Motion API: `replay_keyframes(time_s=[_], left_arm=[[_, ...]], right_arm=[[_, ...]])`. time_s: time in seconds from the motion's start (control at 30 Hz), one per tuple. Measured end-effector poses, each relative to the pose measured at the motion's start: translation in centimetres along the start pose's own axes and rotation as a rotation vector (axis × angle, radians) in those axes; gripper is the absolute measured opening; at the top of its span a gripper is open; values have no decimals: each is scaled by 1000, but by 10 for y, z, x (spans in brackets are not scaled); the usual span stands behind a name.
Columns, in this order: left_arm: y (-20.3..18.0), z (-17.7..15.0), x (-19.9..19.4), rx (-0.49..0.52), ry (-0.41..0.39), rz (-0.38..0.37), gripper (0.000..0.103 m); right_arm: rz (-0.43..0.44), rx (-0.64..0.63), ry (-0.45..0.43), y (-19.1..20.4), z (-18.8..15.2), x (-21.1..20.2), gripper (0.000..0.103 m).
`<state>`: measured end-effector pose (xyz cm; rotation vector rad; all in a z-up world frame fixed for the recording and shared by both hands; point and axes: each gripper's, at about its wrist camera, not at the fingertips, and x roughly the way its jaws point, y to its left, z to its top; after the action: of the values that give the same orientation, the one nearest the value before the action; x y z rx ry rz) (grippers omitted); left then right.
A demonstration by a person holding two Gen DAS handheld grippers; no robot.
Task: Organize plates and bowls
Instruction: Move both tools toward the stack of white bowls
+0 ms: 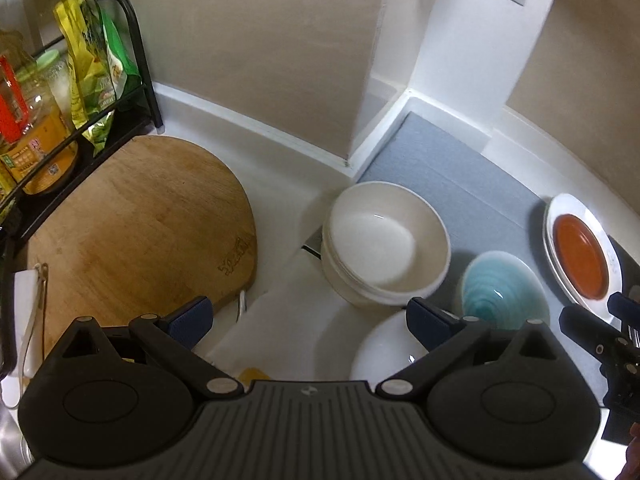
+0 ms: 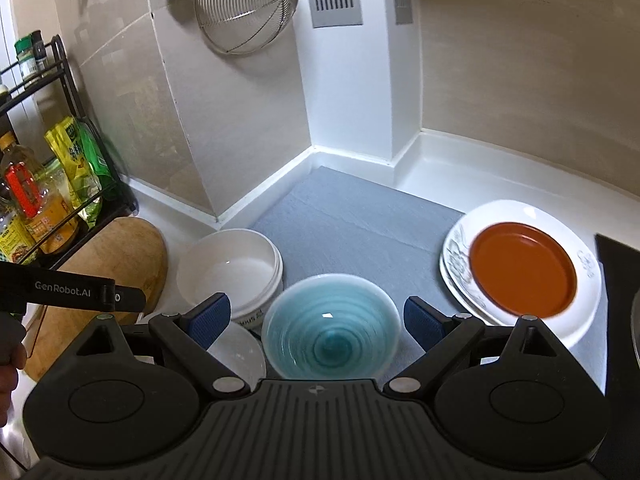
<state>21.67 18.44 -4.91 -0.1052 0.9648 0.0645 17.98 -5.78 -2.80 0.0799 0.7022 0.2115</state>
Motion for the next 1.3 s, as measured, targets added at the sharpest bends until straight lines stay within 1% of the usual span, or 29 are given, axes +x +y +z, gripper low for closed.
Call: replay_keyframes(time_s=[0.37, 0.53, 0.6, 0.7, 0.77, 0.83, 1.03, 1.3], left_arm=[[16, 25, 46, -16, 47, -47, 103], [15, 31, 60, -34, 58, -23, 103], [14, 35, 64, -55, 59, 0, 103], [11, 41, 72, -78, 71, 14, 103], [9, 44, 77, -73, 72, 29, 103], [8, 46, 82, -75, 74, 45, 103], [12, 50, 102, -88, 110, 58, 103], [12, 49, 117, -80, 126, 70, 103]], right_arm=[[-30, -43, 65, 23, 28, 55, 95], [-29, -88, 84, 23, 40, 77, 95], [-18, -99, 95, 21, 46, 89, 95], [3, -114, 130, 19, 53, 106, 95], [22, -130, 150, 19, 56, 119, 95], [24, -143, 165, 21, 59, 131, 95], [36, -179, 233, 26, 59, 164, 95], [48, -192, 286, 28, 57, 184, 95]])
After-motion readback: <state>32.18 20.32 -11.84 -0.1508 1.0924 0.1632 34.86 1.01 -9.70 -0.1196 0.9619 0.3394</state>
